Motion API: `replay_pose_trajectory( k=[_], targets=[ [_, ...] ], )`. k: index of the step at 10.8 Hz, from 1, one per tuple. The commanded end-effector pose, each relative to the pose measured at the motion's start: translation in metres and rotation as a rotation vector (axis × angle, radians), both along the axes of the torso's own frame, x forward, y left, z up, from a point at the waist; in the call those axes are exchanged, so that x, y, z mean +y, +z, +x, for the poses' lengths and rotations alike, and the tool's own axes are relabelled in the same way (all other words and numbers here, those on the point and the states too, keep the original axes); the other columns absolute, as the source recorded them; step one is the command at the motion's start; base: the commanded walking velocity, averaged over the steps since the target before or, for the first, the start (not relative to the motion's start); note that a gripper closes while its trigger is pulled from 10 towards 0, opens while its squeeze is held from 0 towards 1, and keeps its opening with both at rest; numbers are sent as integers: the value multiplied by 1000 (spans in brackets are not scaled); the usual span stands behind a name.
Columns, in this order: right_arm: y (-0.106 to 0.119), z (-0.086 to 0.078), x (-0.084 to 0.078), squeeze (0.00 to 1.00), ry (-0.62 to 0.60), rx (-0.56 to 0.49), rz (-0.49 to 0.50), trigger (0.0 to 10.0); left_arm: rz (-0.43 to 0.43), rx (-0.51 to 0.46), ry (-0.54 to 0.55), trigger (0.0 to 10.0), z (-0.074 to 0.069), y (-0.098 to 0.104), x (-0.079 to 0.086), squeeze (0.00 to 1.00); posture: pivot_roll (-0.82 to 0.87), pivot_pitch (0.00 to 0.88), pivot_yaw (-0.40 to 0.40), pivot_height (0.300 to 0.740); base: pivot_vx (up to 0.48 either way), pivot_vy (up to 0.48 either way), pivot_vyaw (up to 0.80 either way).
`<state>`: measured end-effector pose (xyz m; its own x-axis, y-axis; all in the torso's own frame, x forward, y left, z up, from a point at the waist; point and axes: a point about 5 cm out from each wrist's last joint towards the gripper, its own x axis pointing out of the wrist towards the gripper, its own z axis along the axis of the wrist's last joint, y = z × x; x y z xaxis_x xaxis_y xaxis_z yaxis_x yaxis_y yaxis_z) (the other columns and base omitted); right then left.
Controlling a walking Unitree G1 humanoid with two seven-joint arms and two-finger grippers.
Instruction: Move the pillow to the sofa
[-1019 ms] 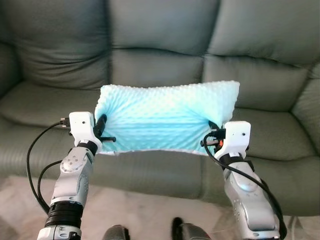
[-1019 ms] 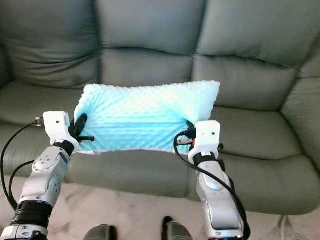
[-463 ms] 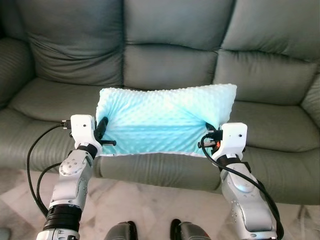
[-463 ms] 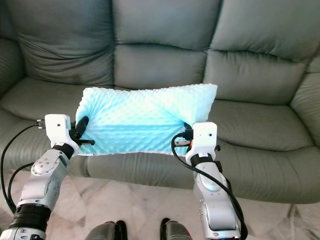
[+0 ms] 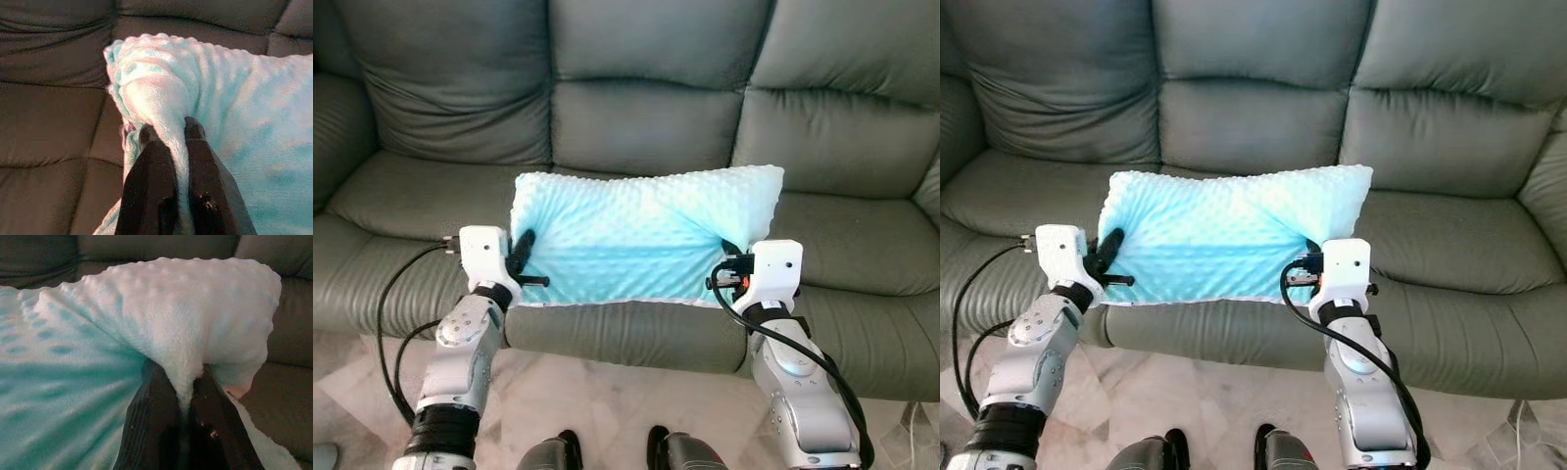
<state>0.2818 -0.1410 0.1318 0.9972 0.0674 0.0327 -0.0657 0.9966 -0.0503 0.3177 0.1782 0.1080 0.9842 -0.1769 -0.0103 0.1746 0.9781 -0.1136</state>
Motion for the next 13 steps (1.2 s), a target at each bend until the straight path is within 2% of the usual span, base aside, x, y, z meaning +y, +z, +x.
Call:
replay_pose_trajectory(
  k=[1, 3, 7, 9, 11, 13],
  targets=[
    [1, -1, -4, 0, -24, 1, -9, 10000, 1, -10, -13, 10000, -3, 1, -2, 0, -147, 212, -30, 740, 356, 0, 0],
    [-2, 0, -12, 0, -82, 11, -43, 10000, -6, -8, -24, 10000, -4, 0, -2, 0, -148, 214, -30, 740, 384, 0, 0],
    [-3, 0, -11, 0, -77, 21, -38, 10000, -2, 7, -28, 10000, -4, -2, -4, 0, -148, 215, -30, 740, 336, 0, 0],
    [-3, 0, -10, 0, -75, 22, -37, 10000, -17, -3, -33, 10000, -5, -1, -5, 0, -147, 216, -31, 740, 0, 0, 0],
    [-3, 0, -9, 0, -70, 26, -35, 10000, -24, 45, -67, 10000, -6, -8, -10, 0, -147, 218, -31, 740, 0, 0, 0],
    [-6, 0, -8, 0, -69, 41, -26, 10000, 5, 92, -101, 10000, -10, -20, -14, 0, -149, 221, -28, 740, 0, 0, 0]
  ],
)
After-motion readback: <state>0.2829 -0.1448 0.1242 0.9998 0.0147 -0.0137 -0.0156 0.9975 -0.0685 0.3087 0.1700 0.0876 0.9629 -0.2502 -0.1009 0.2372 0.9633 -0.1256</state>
